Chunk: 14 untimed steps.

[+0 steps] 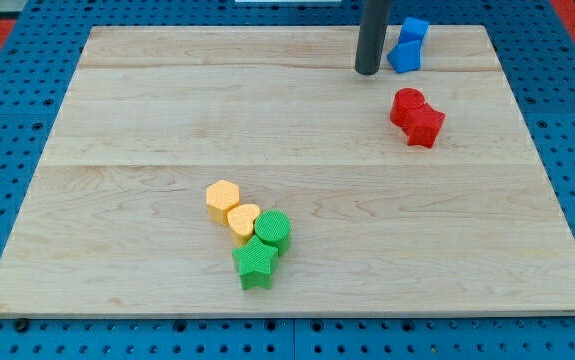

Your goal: Place blue cube blue triangle and red circle in a vertical line

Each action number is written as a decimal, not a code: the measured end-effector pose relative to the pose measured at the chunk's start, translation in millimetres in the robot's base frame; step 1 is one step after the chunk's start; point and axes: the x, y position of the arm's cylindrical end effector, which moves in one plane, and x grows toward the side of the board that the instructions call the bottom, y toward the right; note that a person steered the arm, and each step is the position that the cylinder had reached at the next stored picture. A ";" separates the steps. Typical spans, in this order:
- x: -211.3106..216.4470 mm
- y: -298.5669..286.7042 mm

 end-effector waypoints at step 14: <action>-74.6 21.3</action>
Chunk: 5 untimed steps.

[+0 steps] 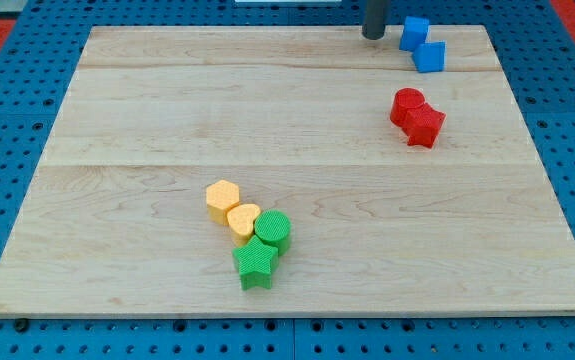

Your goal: Place blue cube blue triangle and red circle in a vertical line

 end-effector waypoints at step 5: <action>-4.4 -71.4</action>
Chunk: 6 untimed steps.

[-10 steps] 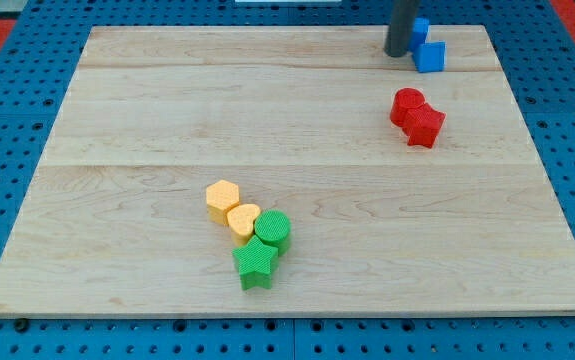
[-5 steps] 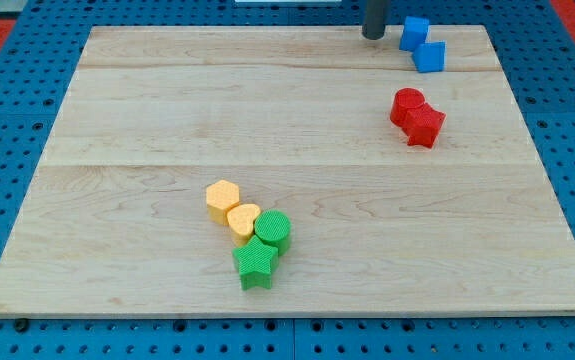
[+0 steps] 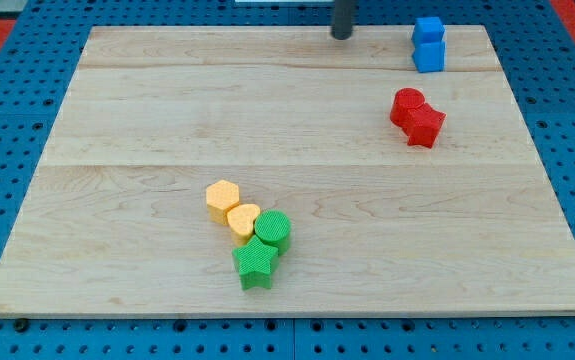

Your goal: Place blue cube blue triangle and red circle in a vertical line

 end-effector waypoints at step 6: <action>143.2 23.3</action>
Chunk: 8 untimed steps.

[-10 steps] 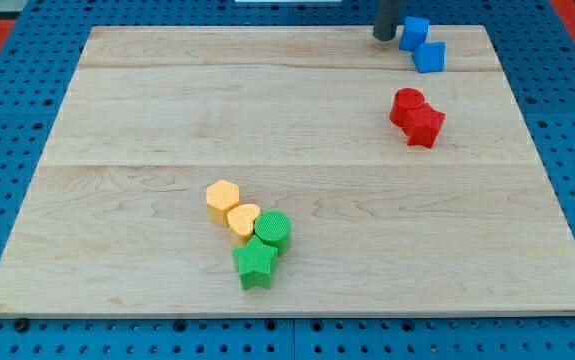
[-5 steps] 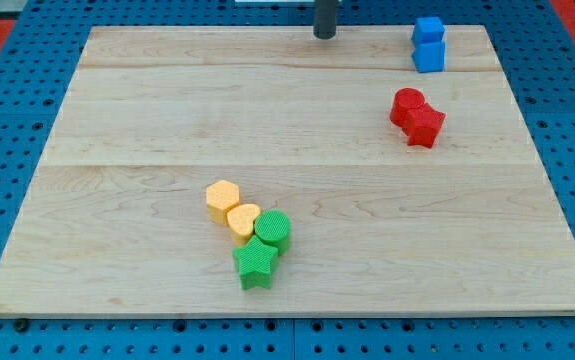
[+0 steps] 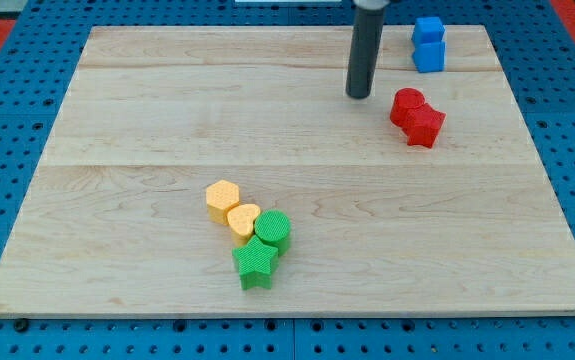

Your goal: Place blue cube blue triangle and red circle in a vertical line

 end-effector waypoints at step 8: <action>-4.3 49.6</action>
